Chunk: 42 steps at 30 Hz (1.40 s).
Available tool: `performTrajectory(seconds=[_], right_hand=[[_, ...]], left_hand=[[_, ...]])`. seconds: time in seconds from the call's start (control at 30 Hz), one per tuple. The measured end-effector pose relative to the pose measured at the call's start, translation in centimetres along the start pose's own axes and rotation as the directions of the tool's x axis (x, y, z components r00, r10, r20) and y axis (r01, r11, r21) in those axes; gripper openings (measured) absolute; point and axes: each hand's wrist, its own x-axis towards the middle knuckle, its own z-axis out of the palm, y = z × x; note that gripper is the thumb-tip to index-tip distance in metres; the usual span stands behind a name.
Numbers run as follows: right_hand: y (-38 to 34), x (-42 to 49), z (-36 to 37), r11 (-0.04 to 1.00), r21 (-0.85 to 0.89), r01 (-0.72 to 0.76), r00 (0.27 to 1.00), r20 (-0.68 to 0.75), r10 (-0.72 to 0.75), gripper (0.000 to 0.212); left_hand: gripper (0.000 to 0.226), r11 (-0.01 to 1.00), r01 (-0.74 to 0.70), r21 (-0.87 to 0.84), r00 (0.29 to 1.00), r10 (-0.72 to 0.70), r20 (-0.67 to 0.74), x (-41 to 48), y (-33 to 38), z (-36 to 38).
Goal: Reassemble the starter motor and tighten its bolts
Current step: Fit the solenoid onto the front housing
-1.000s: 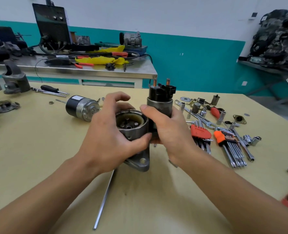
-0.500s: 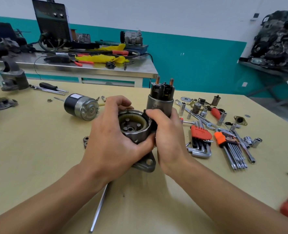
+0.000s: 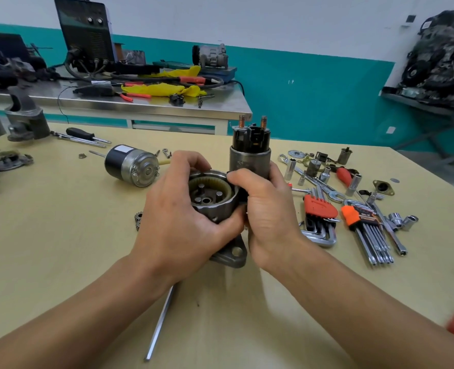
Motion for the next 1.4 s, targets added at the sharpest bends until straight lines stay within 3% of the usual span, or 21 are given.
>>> performTrajectory(seconds=[0.33, 0.53, 0.63, 0.7, 0.8, 0.93, 1.0, 1.13, 1.23, 1.33, 1.4], right_hand=[[0.2, -0.3, 0.8, 1.0, -0.012, -0.025, 0.995, -0.1, 0.023, 0.031], [-0.1, 0.0, 1.2, 0.999, 0.031, -0.034, 0.995, -0.097, 0.037, 0.037], [0.2, -0.3, 0.7, 1.0, -0.014, -0.028, 0.997, -0.069, 0.027, 0.031], [-0.6, -0.2, -0.5, 0.994, -0.107, -0.025, 1.0, -0.012, 0.024, 0.022], [-2.7, 0.6, -2.7, 0.961, -0.268, -0.076, 0.973, 0.189, 0.129, 0.044], [-3.5, 1.3, -3.2, 0.962, -0.271, 0.04, 0.947, 0.317, 0.05, 0.043], [-3.3, 1.4, -3.0, 0.954, -0.281, 0.102, 0.923, 0.386, 0.015, 0.056], [-3.1, 1.9, -3.3, 0.953, -0.291, 0.09, 0.876, 0.478, 0.063, 0.073], [-3.1, 1.9, -3.9, 0.96, -0.272, 0.072, 0.852, 0.517, 0.082, 0.064], [-3.2, 1.6, -4.1, 0.95, -0.305, 0.071, 0.854, 0.511, 0.1, 0.027], [-3.1, 1.7, -4.1, 0.939, -0.333, 0.08, 0.873, 0.479, 0.096, 0.019]], left_hand=[[0.063, 1.0, -0.002, 0.029, 1.0, 0.003, -0.008, -0.1, 0.1, 0.2], [0.063, 1.0, -0.015, 0.019, 1.0, 0.015, -0.015, -0.1, -0.1, 0.0], [0.063, 1.0, -0.017, -0.002, 1.0, 0.017, 0.02, 0.1, -0.2, 0.0], [0.065, 0.999, -0.007, -0.037, 0.998, 0.009, 0.059, 0.5, -0.6, -0.4], [0.067, 0.985, 0.007, -0.17, 0.986, 0.022, 0.167, 1.2, -1.5, -1.2], [0.069, 0.963, 0.004, -0.269, 0.955, 0.076, 0.286, 1.9, -2.2, -1.7], [0.068, 0.954, 0.011, -0.299, 0.95, 0.083, 0.3, 2.2, -2.6, -2.0], [0.064, 0.947, 0.026, -0.319, 0.955, 0.071, 0.288, 2.5, -2.9, -2.3], [0.063, 0.949, 0.027, -0.314, 0.957, 0.067, 0.284, 2.4, -2.7, -2.1], [0.063, 0.948, 0.015, -0.317, 0.955, 0.08, 0.284, 2.2, -2.8, -2.1], [0.065, 0.947, 0.019, -0.321, 0.954, 0.079, 0.289, 2.3, -2.9, -2.0]])
